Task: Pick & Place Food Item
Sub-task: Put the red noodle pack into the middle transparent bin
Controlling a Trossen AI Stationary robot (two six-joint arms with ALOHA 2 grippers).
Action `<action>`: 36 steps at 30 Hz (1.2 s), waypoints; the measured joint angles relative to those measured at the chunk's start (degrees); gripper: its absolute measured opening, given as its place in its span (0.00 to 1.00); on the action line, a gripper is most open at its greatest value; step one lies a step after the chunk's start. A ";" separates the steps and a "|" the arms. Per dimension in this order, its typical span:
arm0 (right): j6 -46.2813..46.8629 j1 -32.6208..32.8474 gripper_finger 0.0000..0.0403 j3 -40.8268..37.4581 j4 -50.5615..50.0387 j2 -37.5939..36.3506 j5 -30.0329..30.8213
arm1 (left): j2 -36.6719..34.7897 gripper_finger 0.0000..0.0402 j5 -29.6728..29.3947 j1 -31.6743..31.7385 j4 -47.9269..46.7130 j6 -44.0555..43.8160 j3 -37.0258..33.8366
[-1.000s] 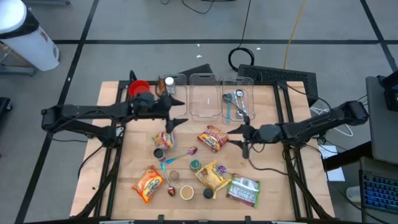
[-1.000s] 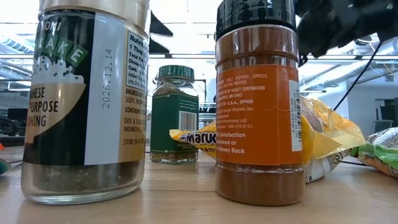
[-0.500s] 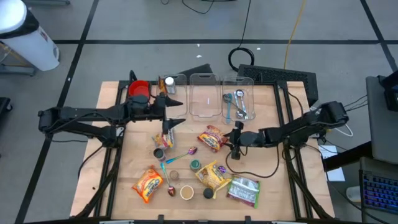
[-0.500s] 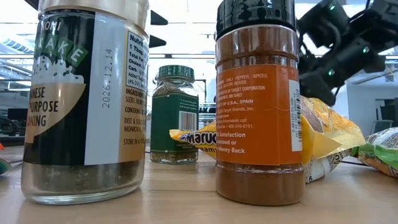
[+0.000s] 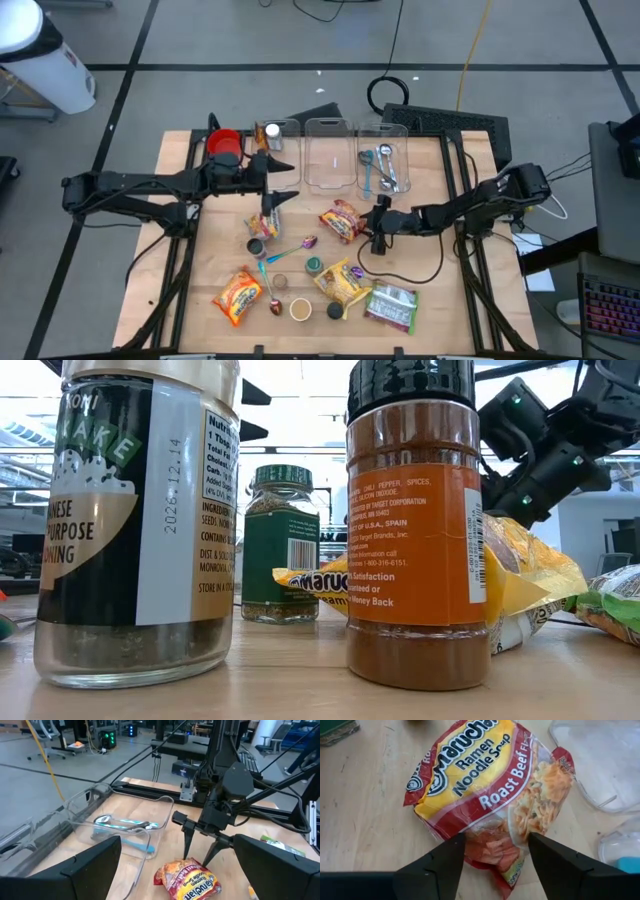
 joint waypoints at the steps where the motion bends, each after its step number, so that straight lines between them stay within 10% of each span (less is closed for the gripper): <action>1: 0.00 0.00 0.50 0.00 -0.05 -0.01 -0.02 | 0.00 0.98 0.00 0.00 -0.01 0.00 0.00; 16: -0.72 -0.61 0.02 0.00 0.25 -0.11 -0.80 | 0.00 0.98 -0.07 0.00 0.00 -3.82 0.00; 36: -13.53 6.53 0.00 -0.02 1.25 -22.76 1.93 | 1.84 0.98 -1.16 -0.66 4.29 -20.22 0.09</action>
